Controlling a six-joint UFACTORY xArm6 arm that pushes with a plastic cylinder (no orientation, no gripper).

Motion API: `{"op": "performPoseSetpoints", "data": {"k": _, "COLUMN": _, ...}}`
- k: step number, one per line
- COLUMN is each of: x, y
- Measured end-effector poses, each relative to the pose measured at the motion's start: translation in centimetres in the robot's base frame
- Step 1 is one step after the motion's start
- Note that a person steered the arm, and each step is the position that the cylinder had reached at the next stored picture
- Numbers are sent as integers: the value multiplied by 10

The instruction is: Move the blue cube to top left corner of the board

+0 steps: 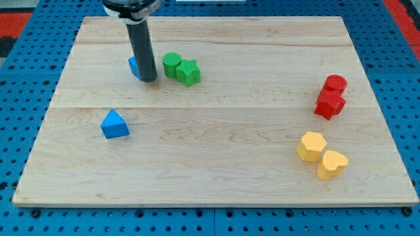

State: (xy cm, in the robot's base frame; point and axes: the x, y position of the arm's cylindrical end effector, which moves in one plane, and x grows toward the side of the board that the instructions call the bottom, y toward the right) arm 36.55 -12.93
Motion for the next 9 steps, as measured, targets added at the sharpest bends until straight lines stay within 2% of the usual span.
{"op": "performPoseSetpoints", "data": {"k": 1, "x": -38, "y": -33}}
{"op": "performPoseSetpoints", "data": {"k": 2, "x": -65, "y": -36}}
{"op": "performPoseSetpoints", "data": {"k": 3, "x": -79, "y": 20}}
{"op": "performPoseSetpoints", "data": {"k": 4, "x": -81, "y": -30}}
{"op": "performPoseSetpoints", "data": {"k": 5, "x": -69, "y": -41}}
{"op": "performPoseSetpoints", "data": {"k": 6, "x": -91, "y": -89}}
{"op": "performPoseSetpoints", "data": {"k": 7, "x": -89, "y": -68}}
{"op": "performPoseSetpoints", "data": {"k": 8, "x": -33, "y": -7}}
{"op": "performPoseSetpoints", "data": {"k": 9, "x": 33, "y": 28}}
